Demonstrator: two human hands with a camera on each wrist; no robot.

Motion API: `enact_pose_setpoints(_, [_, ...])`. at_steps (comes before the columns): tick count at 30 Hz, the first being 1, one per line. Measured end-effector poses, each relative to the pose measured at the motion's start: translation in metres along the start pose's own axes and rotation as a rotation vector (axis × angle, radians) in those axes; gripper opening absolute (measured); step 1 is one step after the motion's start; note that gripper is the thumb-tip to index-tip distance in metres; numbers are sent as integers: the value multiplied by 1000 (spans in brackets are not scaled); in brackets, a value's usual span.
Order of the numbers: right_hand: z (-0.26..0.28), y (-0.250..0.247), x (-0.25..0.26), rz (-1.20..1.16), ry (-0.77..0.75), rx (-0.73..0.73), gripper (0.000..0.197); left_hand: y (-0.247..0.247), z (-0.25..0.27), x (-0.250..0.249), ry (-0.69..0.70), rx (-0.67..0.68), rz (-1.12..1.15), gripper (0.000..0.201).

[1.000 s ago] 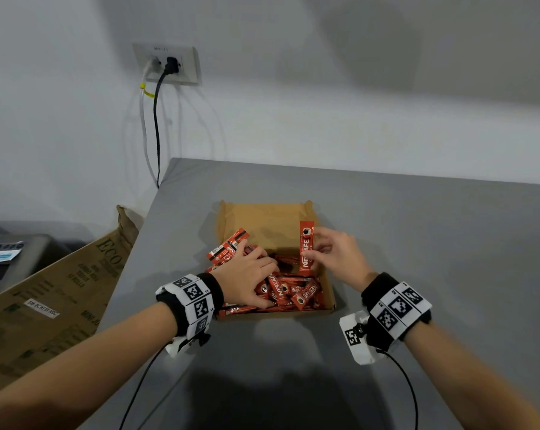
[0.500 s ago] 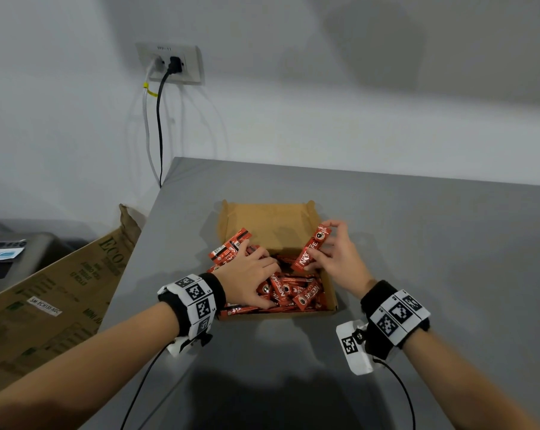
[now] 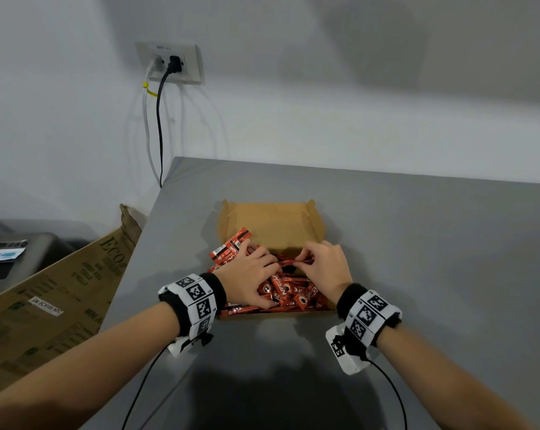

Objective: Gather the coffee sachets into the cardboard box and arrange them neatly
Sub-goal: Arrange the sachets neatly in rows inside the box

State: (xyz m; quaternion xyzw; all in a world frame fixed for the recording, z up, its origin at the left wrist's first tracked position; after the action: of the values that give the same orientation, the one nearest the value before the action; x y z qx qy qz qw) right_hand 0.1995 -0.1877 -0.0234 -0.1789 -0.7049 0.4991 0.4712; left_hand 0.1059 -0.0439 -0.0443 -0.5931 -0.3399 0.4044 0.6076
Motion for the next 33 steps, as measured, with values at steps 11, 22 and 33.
enact_pose_setpoints(11, [-7, 10, -4, 249, -5, 87, 15, 4, 2, 1, 34, -56, -54, 77])
enact_pose_setpoints(22, [-9, -9, -12, 413, -139, 87, 13, 5, 1, 1, 40, -47, -35, 77])
enact_pose_setpoints(33, [-12, -17, -9, 452, -92, 114, 12, 3, 1, 0, 24, -8, -17, 80])
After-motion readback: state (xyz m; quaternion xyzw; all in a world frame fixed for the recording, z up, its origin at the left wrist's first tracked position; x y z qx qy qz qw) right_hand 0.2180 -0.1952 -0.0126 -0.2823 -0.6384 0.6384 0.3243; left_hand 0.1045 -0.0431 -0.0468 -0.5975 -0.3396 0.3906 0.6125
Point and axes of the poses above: each hand's wrist, its own z-axis away from the middle knuckle, its own y-axis out of the palm, x = y × z, the point moved 3 cm from there along -z, towards the middle knuckle, and after that the axes turned 9 degrees about y, right-handed, at the moved point
